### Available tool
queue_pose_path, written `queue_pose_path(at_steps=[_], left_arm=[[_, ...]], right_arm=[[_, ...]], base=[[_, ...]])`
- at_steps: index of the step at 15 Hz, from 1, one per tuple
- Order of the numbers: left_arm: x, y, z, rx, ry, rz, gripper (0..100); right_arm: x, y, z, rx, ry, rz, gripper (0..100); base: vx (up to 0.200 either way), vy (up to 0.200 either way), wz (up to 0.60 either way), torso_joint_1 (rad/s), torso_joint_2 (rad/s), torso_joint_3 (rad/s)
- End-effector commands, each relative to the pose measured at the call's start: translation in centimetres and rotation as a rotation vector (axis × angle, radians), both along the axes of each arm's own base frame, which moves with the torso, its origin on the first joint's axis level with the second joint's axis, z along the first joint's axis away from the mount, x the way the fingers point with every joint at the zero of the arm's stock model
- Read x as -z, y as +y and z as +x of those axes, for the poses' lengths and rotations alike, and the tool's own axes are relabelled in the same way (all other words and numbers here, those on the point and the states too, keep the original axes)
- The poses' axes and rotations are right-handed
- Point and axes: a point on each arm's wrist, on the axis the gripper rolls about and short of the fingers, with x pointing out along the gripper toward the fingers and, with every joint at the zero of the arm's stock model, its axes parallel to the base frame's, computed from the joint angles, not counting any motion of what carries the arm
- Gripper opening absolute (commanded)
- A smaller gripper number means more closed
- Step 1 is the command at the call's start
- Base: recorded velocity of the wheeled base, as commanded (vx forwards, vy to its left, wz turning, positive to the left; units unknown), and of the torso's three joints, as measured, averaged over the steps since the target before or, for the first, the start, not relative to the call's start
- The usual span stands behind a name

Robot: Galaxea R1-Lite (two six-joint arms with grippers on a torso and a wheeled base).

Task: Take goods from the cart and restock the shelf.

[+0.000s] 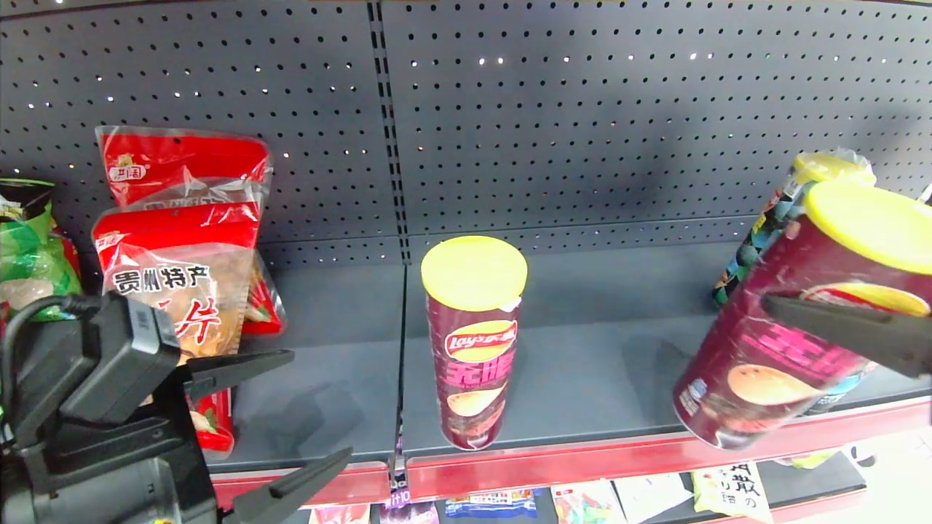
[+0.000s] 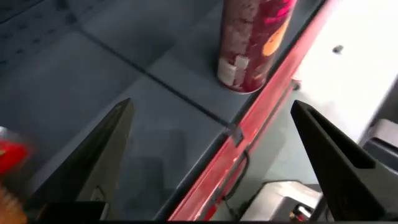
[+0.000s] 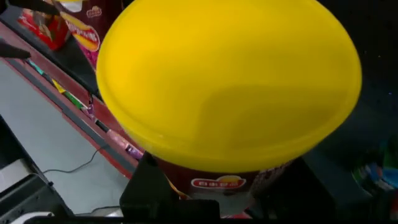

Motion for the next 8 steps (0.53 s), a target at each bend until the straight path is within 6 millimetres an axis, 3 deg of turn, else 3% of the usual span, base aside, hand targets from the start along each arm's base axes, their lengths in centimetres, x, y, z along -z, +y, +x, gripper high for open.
queue_pose_path(at_steps=[1, 3, 8], left_arm=[[-0.2, 1.0, -1.3, -0.017, -0.034, -0.017, 100], [-0.2, 1.0, -1.3, -0.016, -0.034, -0.017, 100], [-0.3, 0.9, -1.2, -0.014, -0.034, -0.018, 100]], right_arm=[[-0.4, 4.3, 5.3, -0.032, 0.023, -0.020, 0], [-0.5, 5.7, 7.5, -0.029, 0.005, -0.011, 0], [-0.2, 8.8, 10.8, -0.060, 0.017, -0.013, 0]], base=[[0.000, 0.000, 0.00, 0.000, 0.00, 0.000], [0.000, 0.000, 0.00, 0.000, 0.00, 0.000], [0.000, 0.000, 0.00, 0.000, 0.00, 0.000]])
